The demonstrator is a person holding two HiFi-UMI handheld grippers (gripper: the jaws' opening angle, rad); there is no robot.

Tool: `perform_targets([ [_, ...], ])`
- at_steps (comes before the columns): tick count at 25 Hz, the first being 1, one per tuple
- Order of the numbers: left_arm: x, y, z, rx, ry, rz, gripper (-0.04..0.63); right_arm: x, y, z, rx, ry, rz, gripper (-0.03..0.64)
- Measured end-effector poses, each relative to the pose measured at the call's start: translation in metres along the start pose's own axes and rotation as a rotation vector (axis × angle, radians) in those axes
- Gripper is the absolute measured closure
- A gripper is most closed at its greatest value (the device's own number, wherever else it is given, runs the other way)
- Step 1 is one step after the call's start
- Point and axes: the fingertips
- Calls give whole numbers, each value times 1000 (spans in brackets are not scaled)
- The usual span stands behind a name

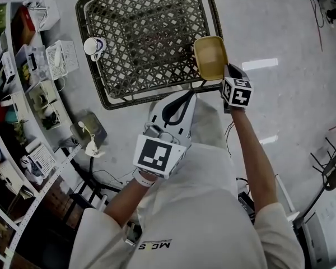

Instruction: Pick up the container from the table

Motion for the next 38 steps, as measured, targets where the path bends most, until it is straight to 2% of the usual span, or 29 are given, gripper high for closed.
perform_targets([
  [14,-6,44,-9,-86,6,67,575,8,81,-70,-160,82,-55,588],
  [19,-7,65,-20,-138,26,90,575,20,131,-109,-267,116,-84,588],
  [27,-5,91,-42,-229,85,117,575,46,197,-176,-440,167,-72,588],
  [38,-8,111,-75,-317,128,122,575,87,247,-255,-620,247,-117,588],
])
Point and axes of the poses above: the fingertips, and each gripper's own axes: z forward along the fingers, x to its left, y out of its top, and after that the axes turned 13 degrees about -x, right-handed
